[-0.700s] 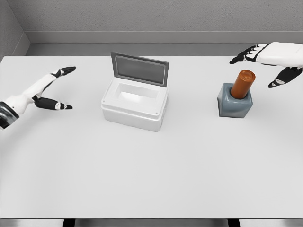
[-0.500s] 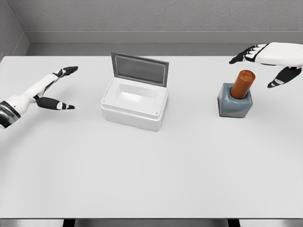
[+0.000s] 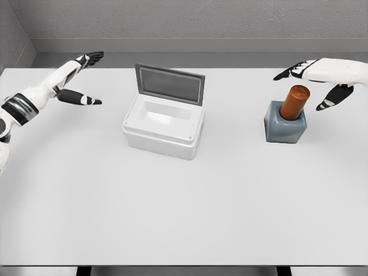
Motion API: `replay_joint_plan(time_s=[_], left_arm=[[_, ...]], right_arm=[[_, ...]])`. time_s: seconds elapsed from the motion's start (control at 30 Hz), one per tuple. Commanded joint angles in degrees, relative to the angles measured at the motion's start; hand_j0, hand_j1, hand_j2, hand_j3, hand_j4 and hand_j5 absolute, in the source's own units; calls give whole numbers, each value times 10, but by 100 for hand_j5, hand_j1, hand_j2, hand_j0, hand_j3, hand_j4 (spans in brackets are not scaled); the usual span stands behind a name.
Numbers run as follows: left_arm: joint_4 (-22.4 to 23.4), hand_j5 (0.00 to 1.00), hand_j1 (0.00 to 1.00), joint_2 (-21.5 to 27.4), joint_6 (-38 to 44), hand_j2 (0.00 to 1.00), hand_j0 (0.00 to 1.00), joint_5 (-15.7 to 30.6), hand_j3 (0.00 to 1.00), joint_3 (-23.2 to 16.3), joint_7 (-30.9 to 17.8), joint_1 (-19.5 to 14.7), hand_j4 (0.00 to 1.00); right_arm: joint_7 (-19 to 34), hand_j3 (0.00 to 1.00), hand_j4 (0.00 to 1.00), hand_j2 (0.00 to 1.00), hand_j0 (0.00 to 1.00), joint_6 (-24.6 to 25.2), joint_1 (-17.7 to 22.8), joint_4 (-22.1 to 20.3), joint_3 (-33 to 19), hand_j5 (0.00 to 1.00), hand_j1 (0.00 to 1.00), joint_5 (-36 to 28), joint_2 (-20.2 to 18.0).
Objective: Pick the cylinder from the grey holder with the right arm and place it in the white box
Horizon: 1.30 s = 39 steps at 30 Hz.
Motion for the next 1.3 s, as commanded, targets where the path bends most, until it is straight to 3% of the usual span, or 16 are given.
replay_joint_plan(time_s=[0.0,0.27,1.27], left_arm=[[43,100,100,-20,1,100,100,-5,100,0,-28,0,100],[58,100,100,-23,1,100,100,-4,100,2,-37,-17,100],[56,100,100,-14,1,100,100,-4,100,3,-37,-24,100]], right_arm=[[1,100,100,100,100,2,0,18,-1,100,100,-2,12],[3,100,100,100,100,2,-4,-17,3,100,100,11,13],[18,97,97,97,97,2,-3,-16,4,97,97,55,22]])
